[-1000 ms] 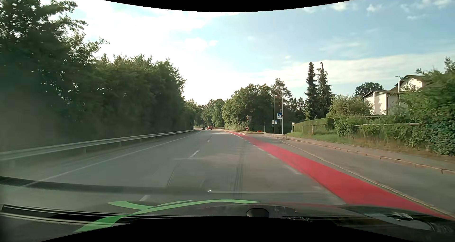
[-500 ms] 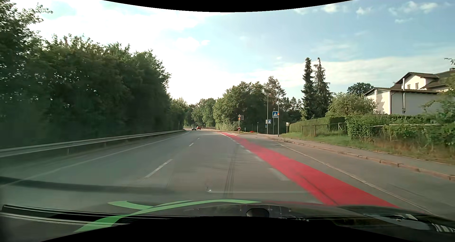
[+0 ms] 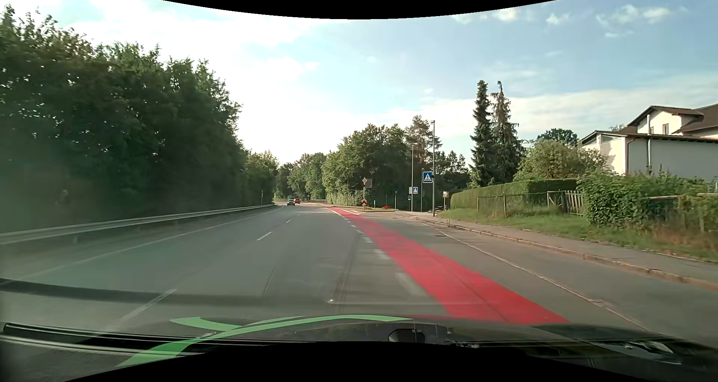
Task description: Follow the waypoints while adhering to traffic rules and regulations
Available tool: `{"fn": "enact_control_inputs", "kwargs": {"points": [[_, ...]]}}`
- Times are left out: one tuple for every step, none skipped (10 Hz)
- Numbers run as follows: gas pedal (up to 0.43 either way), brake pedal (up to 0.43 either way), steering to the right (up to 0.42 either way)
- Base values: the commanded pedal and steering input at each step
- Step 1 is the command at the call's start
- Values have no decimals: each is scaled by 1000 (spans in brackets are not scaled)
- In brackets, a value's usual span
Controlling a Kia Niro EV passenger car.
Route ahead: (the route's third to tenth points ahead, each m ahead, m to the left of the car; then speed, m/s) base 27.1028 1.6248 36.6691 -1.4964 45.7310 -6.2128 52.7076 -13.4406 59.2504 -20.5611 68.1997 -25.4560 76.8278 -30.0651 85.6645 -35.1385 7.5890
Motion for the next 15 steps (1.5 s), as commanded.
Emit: {"fn": "enact_control_inputs", "kwargs": {"points": [[87, 0, 25], [67, 0, 18], [59, 0, 13], [47, 0, 7], [39, 0, 3], [28, 0, 2], [28, 0, 0], [28, 0, -4], [39, 0, -4], [47, 0, -4], [59, 0, -4], [59, 0, -4], [59, 0, -4], [59, 0, -4], [59, 0, -4]]}}
